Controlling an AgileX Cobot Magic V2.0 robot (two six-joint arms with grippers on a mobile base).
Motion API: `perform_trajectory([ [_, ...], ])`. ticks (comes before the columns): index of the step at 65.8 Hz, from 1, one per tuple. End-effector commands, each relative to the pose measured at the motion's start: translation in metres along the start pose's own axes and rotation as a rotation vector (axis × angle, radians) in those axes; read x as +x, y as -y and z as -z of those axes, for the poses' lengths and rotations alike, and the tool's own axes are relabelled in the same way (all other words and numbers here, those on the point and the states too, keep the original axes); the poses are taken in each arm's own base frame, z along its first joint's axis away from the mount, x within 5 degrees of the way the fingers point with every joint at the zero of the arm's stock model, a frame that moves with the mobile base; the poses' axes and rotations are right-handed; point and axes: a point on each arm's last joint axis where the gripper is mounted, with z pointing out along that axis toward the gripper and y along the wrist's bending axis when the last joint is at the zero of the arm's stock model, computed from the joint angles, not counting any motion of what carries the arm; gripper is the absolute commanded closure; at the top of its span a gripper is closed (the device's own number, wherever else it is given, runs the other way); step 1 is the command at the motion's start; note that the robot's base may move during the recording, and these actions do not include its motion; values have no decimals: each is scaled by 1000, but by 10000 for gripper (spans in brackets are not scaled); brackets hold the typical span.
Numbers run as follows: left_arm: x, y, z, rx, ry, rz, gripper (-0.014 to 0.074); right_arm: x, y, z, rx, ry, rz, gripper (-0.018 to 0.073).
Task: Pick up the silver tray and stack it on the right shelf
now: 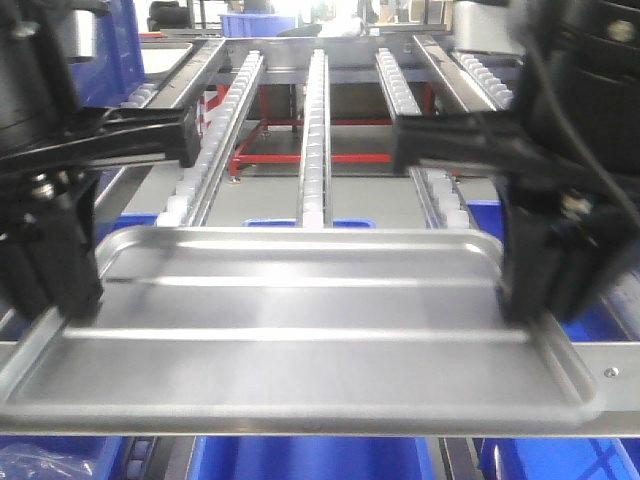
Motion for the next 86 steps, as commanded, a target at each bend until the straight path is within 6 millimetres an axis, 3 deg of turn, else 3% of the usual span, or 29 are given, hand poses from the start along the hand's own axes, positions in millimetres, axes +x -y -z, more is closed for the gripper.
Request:
perform_trajectory([
  [1,8,8,17,57,56,20,690,8,-3,19,-83,55,-20,481],
  [18,38,21,24,13,42,-19,690,42,11,25,-39,35,-13,481],
  [34,60,23,26,10,25,-45,690,55,11,35,-60,35,-10,481],
  [86,61,15,38,-10,62,-106,690,61,7,36,-46,61,6,481],
])
